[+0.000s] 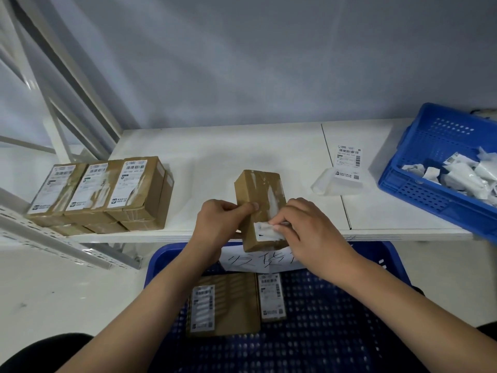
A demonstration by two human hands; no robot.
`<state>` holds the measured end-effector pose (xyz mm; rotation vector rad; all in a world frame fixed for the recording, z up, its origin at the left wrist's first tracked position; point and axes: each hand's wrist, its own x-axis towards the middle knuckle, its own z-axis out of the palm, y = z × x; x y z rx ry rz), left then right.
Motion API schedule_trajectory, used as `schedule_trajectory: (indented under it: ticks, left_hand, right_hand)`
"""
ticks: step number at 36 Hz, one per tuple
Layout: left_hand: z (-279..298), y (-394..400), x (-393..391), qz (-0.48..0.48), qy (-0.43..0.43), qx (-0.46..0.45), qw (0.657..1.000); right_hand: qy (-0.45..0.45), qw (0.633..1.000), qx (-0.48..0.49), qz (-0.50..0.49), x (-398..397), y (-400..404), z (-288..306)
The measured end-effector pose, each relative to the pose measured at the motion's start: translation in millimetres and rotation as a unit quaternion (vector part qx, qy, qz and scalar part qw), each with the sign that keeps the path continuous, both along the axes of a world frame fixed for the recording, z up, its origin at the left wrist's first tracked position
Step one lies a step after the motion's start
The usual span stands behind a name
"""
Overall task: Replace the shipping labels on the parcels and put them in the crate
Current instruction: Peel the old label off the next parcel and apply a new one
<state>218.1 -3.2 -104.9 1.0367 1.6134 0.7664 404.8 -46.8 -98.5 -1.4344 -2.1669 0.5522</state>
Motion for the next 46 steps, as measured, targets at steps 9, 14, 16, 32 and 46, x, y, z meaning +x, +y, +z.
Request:
schedule_trajectory:
  ticks: [9,14,16,32,46]
  left_hand:
    - [6,4,-5,0.017,-0.013,-0.006,1.0]
    - [7,5,-6,0.035,-0.025,-0.015,0.999]
    - [8,6,-6,0.042,-0.029,-0.022,0.998]
    - [11,7,-8,0.07,-0.049,-0.046,0.995]
    - [19,10,-13,0.08,-0.062,-0.013,0.995]
  right_hand:
    - [0.008,1.0,0.023,0.008,0,-1,-2]
    - [0.011,0.999,0.049,0.014,0,0,-6]
    - [0.013,0.998,0.056,0.014,0,1,-6]
    - [0.012,0.997,0.075,0.019,0,-1,-5]
    - [0.002,0.999,0.048,0.009,-3,-5,4]
